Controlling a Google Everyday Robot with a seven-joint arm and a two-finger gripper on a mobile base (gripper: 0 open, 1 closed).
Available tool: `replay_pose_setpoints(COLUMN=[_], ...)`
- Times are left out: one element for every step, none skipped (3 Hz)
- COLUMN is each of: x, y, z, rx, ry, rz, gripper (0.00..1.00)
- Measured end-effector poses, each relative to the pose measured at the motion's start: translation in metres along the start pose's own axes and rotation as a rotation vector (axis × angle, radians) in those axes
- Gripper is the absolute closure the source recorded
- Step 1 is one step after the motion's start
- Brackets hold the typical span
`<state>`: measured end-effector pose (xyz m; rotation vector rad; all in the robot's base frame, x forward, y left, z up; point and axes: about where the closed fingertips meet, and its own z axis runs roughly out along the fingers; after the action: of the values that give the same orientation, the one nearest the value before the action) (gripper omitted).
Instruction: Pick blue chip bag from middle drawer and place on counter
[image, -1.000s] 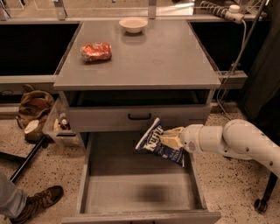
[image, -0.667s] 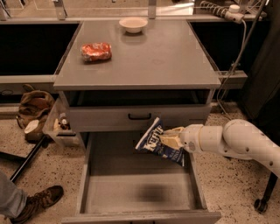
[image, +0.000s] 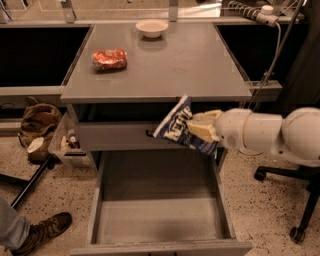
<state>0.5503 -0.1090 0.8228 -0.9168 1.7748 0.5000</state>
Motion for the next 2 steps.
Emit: replay_pose_setpoints(x=[-0.097, -0.171], y=[-0.008, -0.026], z=[-0.022, -0.01], rx=[0.084, 0.127], ry=[-0.016, -0.036], rz=[-0.131, -0.224], gripper=[1.0, 1.0])
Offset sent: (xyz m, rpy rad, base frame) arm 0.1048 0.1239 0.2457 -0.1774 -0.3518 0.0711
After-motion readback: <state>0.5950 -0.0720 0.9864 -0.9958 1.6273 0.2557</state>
